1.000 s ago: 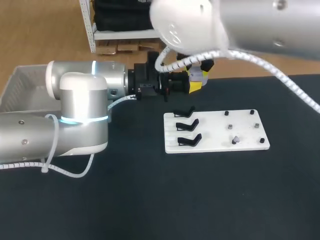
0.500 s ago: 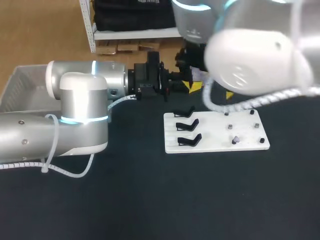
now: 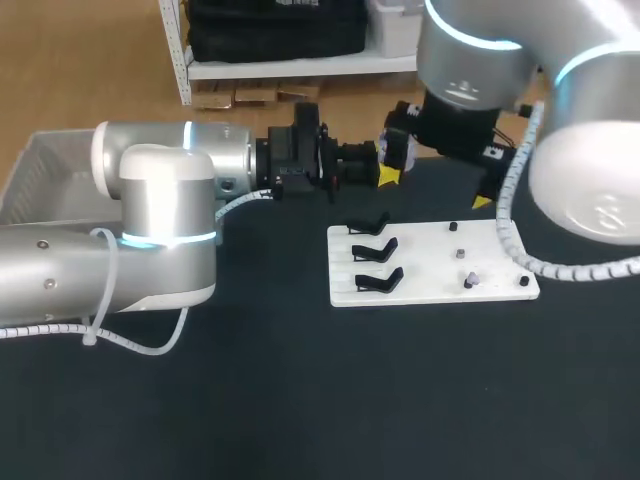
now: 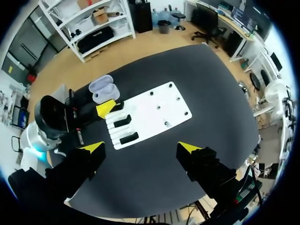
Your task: Pick up each earbud case from the left stands, insert the matching earbuds, close the lid, and place the case in the box.
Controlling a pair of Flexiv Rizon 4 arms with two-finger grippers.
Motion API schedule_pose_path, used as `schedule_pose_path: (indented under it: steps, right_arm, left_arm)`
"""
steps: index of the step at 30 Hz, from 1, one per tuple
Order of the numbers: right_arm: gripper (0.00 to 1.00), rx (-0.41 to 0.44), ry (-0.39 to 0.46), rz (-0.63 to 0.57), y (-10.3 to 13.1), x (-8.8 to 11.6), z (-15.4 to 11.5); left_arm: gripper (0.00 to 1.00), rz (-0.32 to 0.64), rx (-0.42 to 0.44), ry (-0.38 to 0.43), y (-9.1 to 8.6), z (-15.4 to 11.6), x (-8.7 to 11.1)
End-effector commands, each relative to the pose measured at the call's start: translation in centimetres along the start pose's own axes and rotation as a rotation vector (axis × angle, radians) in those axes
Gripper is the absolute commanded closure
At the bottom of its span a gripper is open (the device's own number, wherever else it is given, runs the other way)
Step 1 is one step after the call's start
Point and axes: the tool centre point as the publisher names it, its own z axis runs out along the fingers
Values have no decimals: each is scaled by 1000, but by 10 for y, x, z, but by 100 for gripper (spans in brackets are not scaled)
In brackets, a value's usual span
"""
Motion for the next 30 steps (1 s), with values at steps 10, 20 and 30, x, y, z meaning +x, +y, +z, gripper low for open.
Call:
schedule_pose_path:
  steps: [10,20,30]
  right_arm:
    - [0,-60,-105,-136,-25,25,43]
    - [0,-21,-114,-73,-60,30,88]
    - [0,-31,-77,8,-83,26,141]
  left_arm:
    - [100,3,-3,-5,0,0,1]
    - [100,3,-3,-5,0,0,1]
    - [100,3,-3,-5,0,0,1]
